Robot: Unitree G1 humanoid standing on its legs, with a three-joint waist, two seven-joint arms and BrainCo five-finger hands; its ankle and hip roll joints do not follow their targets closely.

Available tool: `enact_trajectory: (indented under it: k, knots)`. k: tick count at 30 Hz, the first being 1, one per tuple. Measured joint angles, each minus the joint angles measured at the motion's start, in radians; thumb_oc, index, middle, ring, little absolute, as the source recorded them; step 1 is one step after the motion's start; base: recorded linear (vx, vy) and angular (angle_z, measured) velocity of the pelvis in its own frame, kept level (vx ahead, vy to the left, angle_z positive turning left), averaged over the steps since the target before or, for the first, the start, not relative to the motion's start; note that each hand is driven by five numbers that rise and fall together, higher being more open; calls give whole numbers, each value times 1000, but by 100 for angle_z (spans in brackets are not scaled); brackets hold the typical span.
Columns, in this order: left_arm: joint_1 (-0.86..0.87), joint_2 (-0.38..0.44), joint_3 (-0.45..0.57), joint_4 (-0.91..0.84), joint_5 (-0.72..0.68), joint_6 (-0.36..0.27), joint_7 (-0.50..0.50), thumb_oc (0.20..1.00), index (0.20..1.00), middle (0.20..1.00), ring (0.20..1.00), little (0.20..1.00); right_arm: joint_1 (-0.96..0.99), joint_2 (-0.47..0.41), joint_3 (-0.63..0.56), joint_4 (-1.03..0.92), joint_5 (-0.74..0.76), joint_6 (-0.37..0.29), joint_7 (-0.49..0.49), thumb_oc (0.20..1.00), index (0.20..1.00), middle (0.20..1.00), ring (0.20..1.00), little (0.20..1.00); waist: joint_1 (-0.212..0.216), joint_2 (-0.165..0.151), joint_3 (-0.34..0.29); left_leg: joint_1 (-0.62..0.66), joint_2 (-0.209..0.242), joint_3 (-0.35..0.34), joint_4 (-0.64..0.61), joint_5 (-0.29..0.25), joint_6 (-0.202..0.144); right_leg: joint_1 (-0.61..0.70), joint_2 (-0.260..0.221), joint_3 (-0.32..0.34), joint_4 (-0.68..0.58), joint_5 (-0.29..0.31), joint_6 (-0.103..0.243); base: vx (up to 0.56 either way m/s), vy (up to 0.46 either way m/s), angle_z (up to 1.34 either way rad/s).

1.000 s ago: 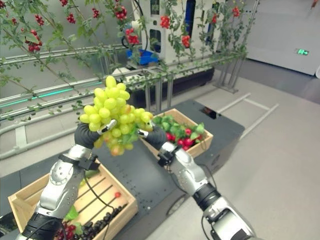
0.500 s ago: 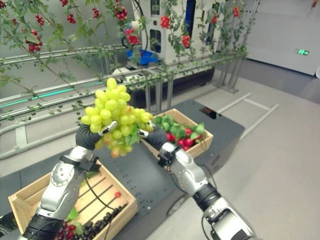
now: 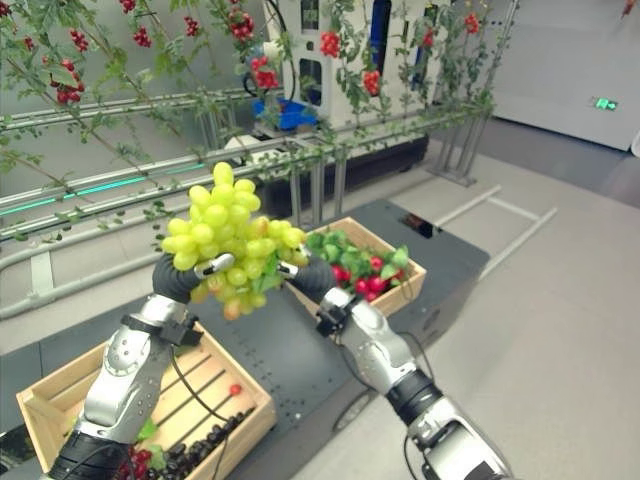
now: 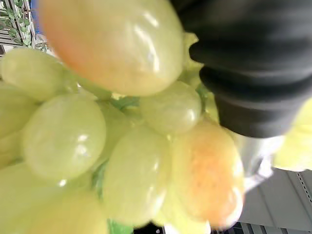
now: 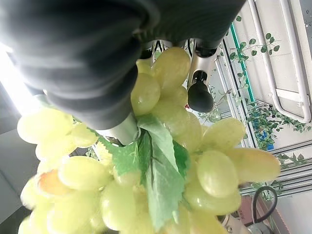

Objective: Pick up the fruits from the basket on one side to the basket on the other side

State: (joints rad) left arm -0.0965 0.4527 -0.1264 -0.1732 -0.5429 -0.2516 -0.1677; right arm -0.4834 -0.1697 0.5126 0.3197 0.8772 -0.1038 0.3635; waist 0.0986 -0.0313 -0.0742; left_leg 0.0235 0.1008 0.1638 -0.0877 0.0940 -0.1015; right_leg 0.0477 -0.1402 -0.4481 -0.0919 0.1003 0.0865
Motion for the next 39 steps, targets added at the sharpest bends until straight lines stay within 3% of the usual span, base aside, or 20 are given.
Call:
enact_trajectory:
  k: [27, 31, 39]
  knots:
    - [15, 0, 6, 0, 0, -1, 3, 1000, 1000, 1000, 1000, 1000, 2, -10, 0, 0, 0, 0, 0, 200, 200, 200, 200, 200, 0, 0, 0, -1, 0, 0, 0, -1, 0, 0, 0, 0, 0, -1, 1, 0, 0, 0]
    - [38, 1, 55, 0, 1, -2, -2, 1000, 1000, 1000, 1000, 1000, 4, -43, -6, -8, -1, 0, 10, 200, 200, 200, 200, 200, 1, 0, 0, -1, 1, -1, 0, -6, 0, 0, 0, 0, 0, -2, 2, 0, 0, 0]
    - [130, 16, 164, 0, -31, -7, -69, 1000, 1000, 1000, 1000, 1000, 41, -182, -164, -31, -2, -2, 17, 200, 200, 200, 200, 200, 2, -8, 4, -3, 0, -1, -1, -7, 1, 0, 0, 0, -1, -5, 6, 8, 0, 1]
